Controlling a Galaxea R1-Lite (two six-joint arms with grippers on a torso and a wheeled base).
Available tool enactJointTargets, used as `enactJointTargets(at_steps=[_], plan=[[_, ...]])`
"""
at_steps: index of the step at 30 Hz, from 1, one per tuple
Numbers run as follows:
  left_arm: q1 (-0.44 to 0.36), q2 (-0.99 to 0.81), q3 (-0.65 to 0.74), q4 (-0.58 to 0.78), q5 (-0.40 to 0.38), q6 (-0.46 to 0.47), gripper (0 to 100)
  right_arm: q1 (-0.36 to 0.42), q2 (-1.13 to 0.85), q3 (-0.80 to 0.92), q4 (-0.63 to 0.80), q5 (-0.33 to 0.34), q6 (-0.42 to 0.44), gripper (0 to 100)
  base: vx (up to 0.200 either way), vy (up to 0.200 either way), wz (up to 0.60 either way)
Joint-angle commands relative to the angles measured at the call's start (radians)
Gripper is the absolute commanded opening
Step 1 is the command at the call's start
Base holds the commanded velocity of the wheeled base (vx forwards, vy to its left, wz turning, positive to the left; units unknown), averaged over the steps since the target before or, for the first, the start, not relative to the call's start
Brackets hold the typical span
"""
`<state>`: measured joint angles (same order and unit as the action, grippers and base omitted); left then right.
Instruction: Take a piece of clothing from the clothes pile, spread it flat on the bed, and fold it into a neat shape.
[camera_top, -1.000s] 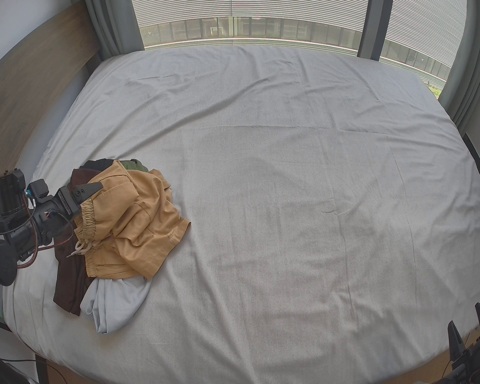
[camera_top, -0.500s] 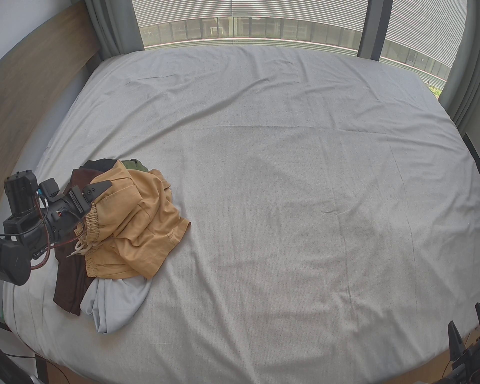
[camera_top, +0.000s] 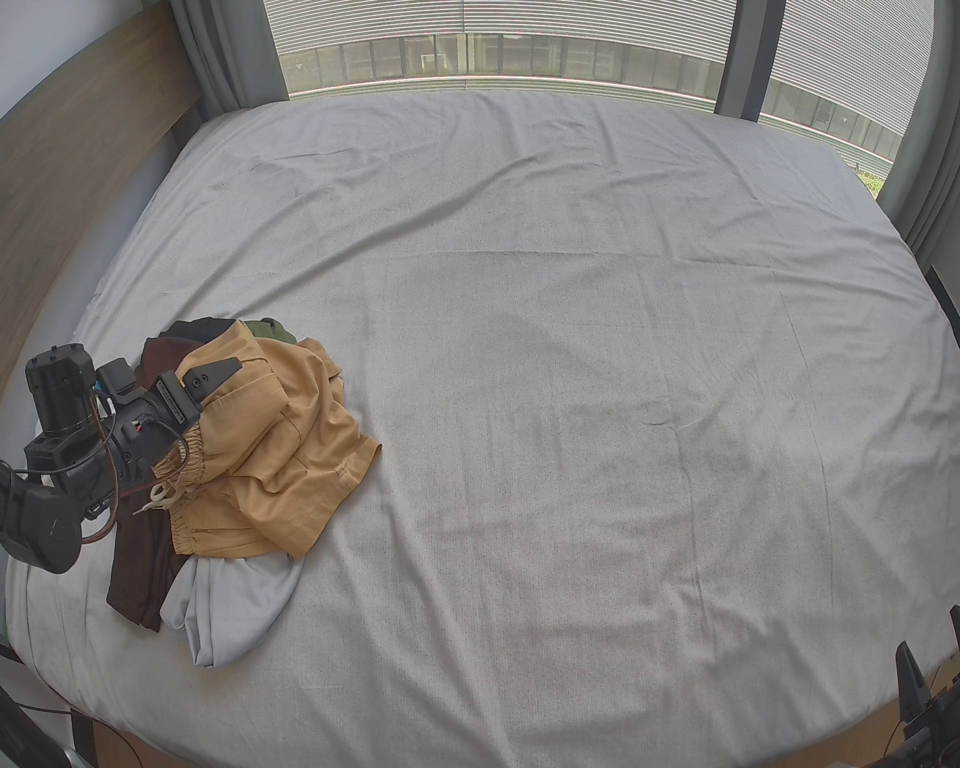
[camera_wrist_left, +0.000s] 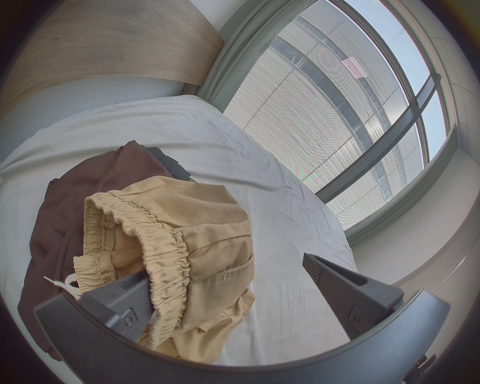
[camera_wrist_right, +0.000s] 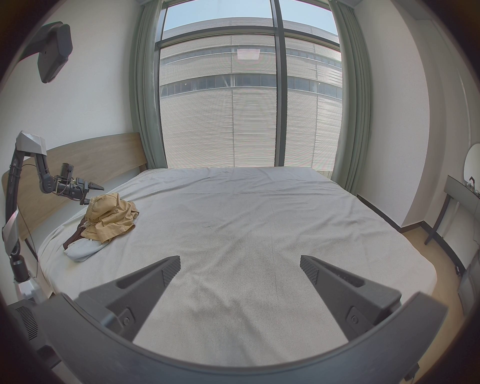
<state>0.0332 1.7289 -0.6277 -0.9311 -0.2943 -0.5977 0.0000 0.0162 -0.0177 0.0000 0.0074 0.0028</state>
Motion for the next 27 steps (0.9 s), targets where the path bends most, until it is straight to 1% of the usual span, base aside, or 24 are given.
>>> enactJointTargets(at_steps=[1,4,5,13,17,22,23,24,27], plan=[[-0.001,0.004,-0.003,0.0,0.0,-0.001,100,0.0,-0.016,0.018,0.0,0.0,0.0,100,0.0,0.0,0.0],[-0.001,0.009,-0.004,-0.002,0.0,-0.001,100,0.0,-0.016,0.018,0.0,0.0,0.0,100,0.0,0.0,0.0],[-0.001,0.018,-0.006,-0.005,0.001,0.001,0,0.0,-0.016,0.018,0.0,0.0,0.0,100,0.0,0.0,0.0],[-0.001,0.026,0.0,-0.015,-0.002,0.004,0,-0.002,-0.016,0.018,0.0,0.0,0.0,100,0.0,0.0,0.0],[-0.022,0.02,0.002,-0.017,-0.003,0.002,0,-0.002,-0.016,0.018,0.0,0.0,-0.001,100,0.0,0.0,0.0],[-0.088,-0.035,0.005,-0.054,-0.006,-0.002,0,-0.002,-0.016,0.018,0.0,0.0,-0.003,100,0.0,0.0,0.0],[-0.088,-0.035,0.005,-0.054,-0.006,-0.002,0,-0.002,-0.016,0.018,0.0,0.0,-0.003,100,0.0,0.0,0.0],[-0.125,-0.066,0.006,-0.058,-0.008,-0.004,0,-0.002,-0.016,0.018,0.0,0.0,-0.004,100,0.0,0.0,0.0],[-0.18,-0.12,0.011,-0.058,-0.009,-0.004,0,-0.002,-0.016,0.018,0.0,0.0,-0.006,100,0.0,0.0,0.0]])
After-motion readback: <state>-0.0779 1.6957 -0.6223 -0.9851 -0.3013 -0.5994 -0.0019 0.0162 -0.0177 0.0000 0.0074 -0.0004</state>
